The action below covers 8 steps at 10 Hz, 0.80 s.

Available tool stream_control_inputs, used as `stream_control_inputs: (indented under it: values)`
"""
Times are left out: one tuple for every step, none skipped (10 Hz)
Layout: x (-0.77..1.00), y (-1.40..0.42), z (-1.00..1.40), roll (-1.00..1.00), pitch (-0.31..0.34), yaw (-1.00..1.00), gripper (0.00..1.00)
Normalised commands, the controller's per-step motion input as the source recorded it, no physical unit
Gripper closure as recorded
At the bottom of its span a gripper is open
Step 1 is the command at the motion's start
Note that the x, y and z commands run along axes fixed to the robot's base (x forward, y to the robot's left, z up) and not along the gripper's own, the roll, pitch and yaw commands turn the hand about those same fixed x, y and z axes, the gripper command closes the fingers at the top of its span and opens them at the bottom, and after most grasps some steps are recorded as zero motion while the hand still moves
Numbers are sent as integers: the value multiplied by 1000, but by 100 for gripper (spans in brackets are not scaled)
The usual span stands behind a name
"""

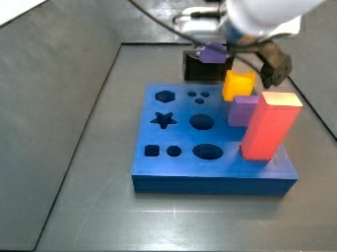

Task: Pick up the 3 prong object. Move up. Rotate the 3 prong object. Place the 3 prong object on the fixture. Regrasp the 3 prong object. Move to above the board. Insert the 3 prong object.
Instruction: Regrasp the 3 prong object, then move to above the board.

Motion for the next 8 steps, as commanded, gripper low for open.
stream_control_inputs:
  values:
    - [101, -4, -556, 67, 31, -7, 0]
    - [91, -9, -327, 63, 39, 20, 0]
    - [87, -11, -236, 61, 38, 32, 0]
    - [0, 0, 0, 0, 0, 0, 100]
    - [113, -82, 1000, 7, -250, -24, 100]
    - [110, -82, 1000, 4, -241, -35, 100]
    - [103, -79, 1000, 6, -213, -61, 100]
    - [88, -71, 1000, -4, -137, -126, 100]
